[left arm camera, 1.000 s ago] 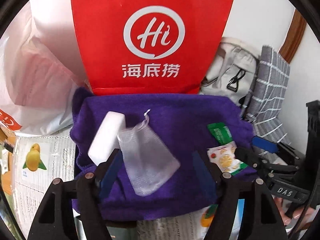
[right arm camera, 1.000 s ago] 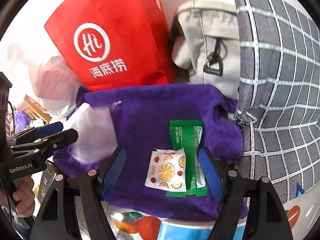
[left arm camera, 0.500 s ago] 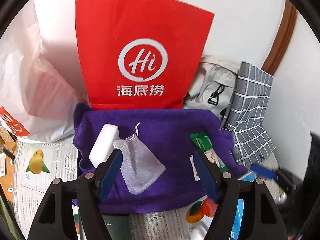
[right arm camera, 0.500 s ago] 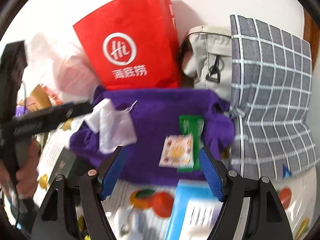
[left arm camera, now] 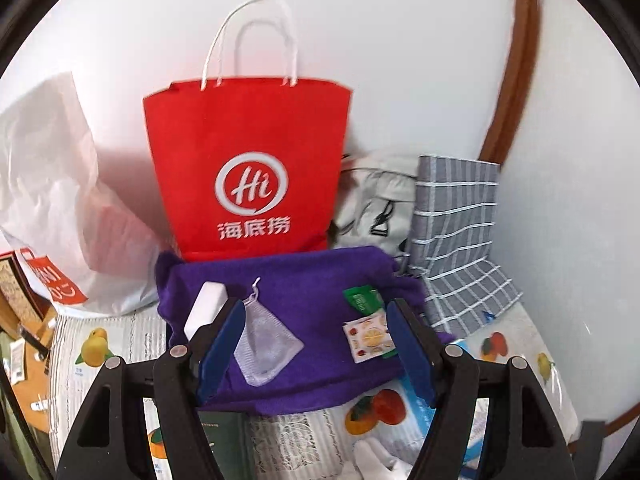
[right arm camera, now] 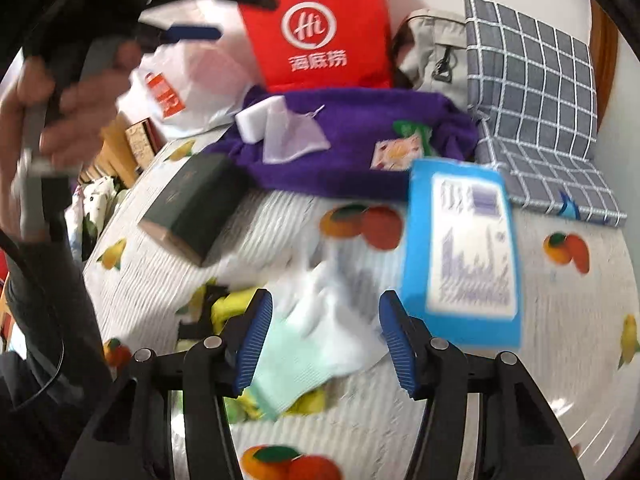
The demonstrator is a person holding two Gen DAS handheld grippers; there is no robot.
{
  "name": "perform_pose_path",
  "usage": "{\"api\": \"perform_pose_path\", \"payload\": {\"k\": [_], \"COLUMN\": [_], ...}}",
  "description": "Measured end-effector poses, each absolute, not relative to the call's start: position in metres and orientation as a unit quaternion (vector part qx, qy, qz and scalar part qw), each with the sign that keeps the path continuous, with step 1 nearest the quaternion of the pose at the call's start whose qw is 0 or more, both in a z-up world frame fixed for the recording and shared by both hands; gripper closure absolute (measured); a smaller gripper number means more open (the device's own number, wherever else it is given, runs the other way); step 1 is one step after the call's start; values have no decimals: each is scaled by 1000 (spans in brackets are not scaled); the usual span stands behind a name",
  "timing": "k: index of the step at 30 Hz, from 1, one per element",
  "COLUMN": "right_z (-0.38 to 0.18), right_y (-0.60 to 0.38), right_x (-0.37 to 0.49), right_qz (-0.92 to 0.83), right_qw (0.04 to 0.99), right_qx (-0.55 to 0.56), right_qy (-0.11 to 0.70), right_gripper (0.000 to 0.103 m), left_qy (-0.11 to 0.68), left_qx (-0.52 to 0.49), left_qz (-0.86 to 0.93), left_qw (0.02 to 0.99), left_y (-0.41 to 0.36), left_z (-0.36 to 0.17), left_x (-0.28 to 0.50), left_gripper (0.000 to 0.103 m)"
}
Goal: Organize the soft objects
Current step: 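Move the right tool to the white glove on the bed and grasp it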
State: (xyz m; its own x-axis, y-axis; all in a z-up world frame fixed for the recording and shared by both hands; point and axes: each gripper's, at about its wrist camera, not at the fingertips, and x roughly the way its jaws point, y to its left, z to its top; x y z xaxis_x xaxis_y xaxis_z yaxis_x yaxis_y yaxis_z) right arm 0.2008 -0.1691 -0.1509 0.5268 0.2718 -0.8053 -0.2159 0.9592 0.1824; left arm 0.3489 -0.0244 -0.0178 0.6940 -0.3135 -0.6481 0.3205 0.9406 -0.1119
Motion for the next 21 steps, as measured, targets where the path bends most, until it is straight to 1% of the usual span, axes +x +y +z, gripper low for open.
{"api": "perform_pose_path", "payload": {"k": [5, 7, 9, 12, 15, 16, 17, 18, 19, 20, 21], "right_z": [-166, -174, -184, -197, -204, -203, -202, -201, -200, -199, -198], "right_y": [-148, -141, -135, -133, -137, -138, -138, -139, -139, -139, -138], "right_x": [193, 196, 200, 207, 209, 208, 207, 205, 204, 202, 200], "right_qz": [116, 111, 84, 67, 66, 67, 69, 73, 79, 82, 81], "right_qw": [869, 866, 870, 868, 871, 873, 874, 874, 873, 872, 873], "right_qx": [4, -5, -25, -22, 9, 12, 14, 15, 16, 17, 14], "right_qy": [481, 487, 485, 491, 486, 483, 481, 480, 481, 482, 480], "right_gripper": [46, 43, 36, 36, 36, 39, 50, 66, 74, 84, 89], "left_qy": [322, 313, 311, 310, 309, 308, 307, 306, 305, 306, 307], "left_qx": [25, 24, 14, 8, 0, -3, -6, -9, -12, -14, -14], "left_qz": [-164, -171, -183, -191, -197, -199, -202, -203, -203, -202, -202], "left_qw": [932, 934, 932, 931, 930, 930, 930, 930, 930, 930, 930], "left_y": [-26, -23, -19, -16, -12, -10, -9, -7, -6, -6, -6], "left_z": [-3, 2, 5, 8, 10, 11, 12, 12, 13, 13, 12], "left_x": [331, 325, 324, 322, 320, 319, 319, 319, 318, 318, 319], "left_gripper": [32, 32, 32, 31, 31, 30, 29, 29, 28, 28, 28]}}
